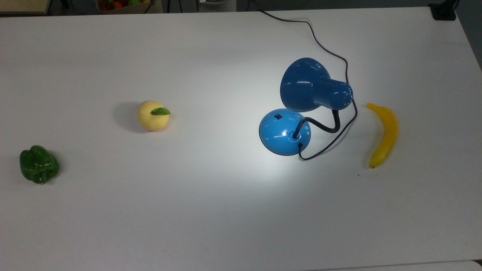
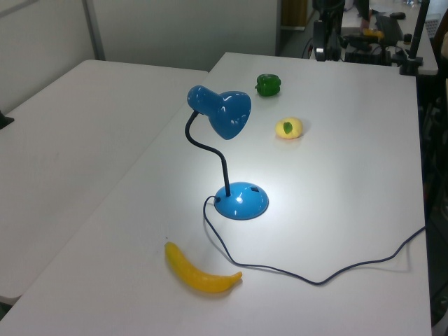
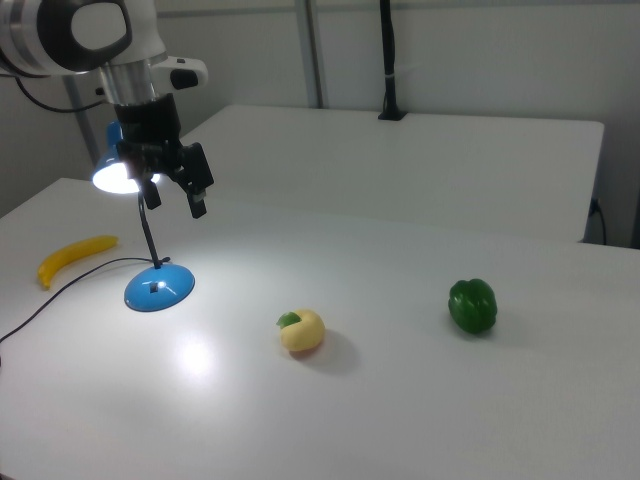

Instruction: Turn off lamp

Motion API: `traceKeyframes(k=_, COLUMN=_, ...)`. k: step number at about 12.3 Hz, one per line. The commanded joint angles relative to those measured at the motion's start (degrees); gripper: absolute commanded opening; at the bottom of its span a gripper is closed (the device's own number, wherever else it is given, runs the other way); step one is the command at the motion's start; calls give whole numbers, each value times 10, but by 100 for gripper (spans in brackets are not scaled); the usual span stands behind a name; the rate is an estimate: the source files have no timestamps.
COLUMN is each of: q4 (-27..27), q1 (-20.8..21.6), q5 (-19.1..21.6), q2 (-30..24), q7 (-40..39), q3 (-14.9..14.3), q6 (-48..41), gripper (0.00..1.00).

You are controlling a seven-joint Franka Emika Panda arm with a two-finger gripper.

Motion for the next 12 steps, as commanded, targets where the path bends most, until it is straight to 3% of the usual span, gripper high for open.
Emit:
traceKeyframes(k=1, q4=3, q1=11, q5=8, q2=-4, q7=9, q3=-7, q6=-14, gripper=100)
traceKeyframes(k=10, q4=3, q1=12, q5=8, q2=-1, q7=9, q3=-7, q6=-11, gripper=100)
traceKeyframes(k=11, q4=3, q1=12, q5=8, q2=-1, q7=9, q3=-7, q6=-11, gripper=96)
traceKeyframes(k=12, q4=3, q1=11, q5=8, q2=-1, q7=9, q3=-7, q6=-10, gripper=84)
